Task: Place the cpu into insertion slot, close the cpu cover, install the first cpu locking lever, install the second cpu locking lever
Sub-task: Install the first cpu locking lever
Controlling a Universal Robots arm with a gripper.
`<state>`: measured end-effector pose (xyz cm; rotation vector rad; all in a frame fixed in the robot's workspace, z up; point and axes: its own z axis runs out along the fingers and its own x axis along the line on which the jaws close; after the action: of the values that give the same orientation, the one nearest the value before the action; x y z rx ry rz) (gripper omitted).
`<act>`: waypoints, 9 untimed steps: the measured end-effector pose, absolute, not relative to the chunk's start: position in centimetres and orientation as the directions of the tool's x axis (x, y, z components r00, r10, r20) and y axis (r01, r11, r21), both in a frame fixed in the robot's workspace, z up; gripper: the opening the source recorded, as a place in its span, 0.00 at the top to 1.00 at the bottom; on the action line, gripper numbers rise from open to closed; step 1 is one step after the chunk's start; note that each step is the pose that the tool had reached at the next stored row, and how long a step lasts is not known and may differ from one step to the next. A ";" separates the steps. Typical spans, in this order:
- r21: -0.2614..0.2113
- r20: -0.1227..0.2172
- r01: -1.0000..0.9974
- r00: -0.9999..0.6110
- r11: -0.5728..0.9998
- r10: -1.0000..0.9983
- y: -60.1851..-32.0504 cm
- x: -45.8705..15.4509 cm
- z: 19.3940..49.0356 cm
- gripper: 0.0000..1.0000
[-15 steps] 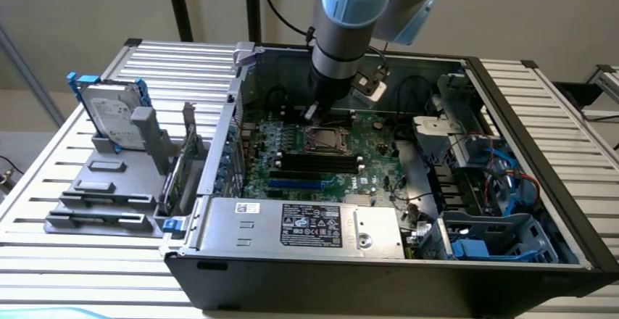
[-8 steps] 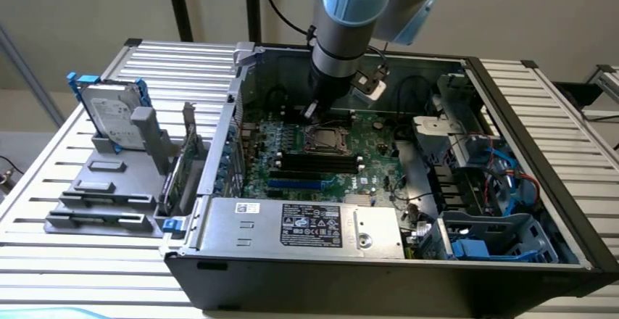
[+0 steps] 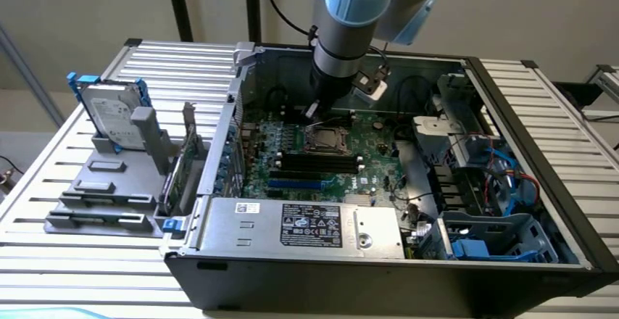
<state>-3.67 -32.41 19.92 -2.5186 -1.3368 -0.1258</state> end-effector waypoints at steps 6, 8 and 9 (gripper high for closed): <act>-0.210 0.208 0.822 0.566 -0.529 0.797 -32.5 -5.3 20.3 0.89; -0.210 0.209 0.822 0.566 -0.529 0.797 -32.4 -5.6 20.5 0.89; -0.210 0.209 0.822 0.566 -0.529 0.797 -32.5 -5.7 20.6 0.89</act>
<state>-5.66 -32.45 20.58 -2.5187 -1.3369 -0.1255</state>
